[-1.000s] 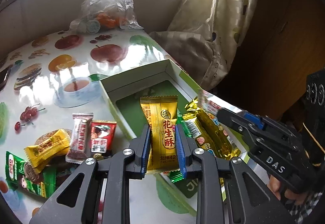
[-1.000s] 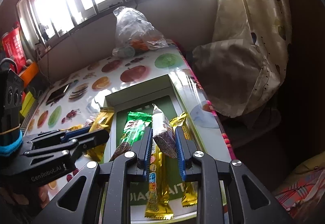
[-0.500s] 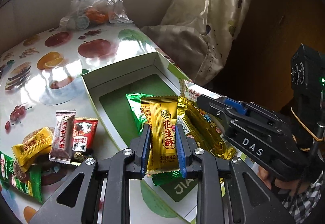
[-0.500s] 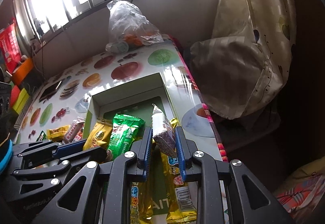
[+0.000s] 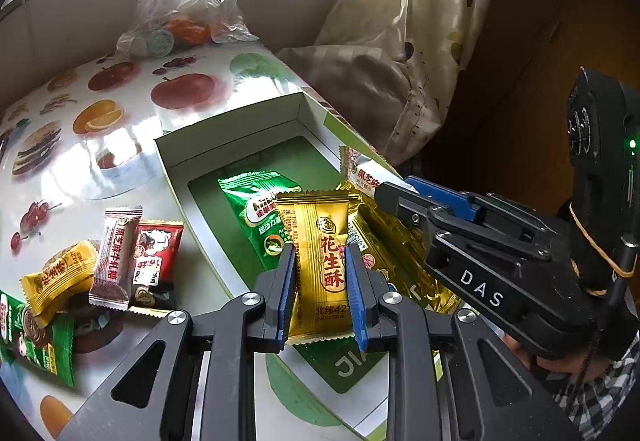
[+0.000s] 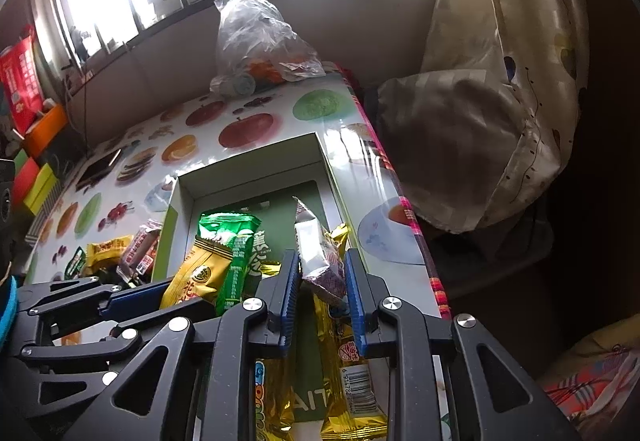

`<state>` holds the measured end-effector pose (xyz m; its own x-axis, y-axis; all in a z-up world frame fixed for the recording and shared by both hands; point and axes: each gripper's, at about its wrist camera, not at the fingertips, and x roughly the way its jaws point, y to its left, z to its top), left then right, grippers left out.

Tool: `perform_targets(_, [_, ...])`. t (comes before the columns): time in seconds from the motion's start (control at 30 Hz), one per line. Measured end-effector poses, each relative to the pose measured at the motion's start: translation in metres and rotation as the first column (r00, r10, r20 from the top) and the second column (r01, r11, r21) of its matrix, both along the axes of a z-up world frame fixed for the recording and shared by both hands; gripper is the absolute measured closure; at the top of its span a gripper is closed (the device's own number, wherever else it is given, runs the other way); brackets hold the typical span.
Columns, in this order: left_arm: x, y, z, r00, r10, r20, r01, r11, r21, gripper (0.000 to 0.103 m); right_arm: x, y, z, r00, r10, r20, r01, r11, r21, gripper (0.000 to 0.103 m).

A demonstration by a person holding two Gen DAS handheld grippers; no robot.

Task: Organize snacks
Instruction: 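Lower and open both tools to drop both candies into the box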

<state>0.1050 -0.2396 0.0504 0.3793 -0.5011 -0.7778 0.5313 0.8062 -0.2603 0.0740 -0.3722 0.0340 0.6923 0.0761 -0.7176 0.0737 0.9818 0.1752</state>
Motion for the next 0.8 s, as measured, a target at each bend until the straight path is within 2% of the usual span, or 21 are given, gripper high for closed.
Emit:
perform_targets(0.33, [-0.0046,-0.0032,-0.0002,1.000,-0.001,0.003,0.001,1.000,0.005,0.078,-0.0021,-0.0019,-0.0005,1.000,0.004,0.006,-0.004,1.000,-0.005,0.081])
perform_targets(0.8, [-0.0098,-0.0014,0.0041,1.000,0.006,0.015,-0.006,1.000,0.005,0.076,-0.0031,0.0001,-0.0015,1.000,0.002,0.001,-0.002,1.000,-0.003,0.075])
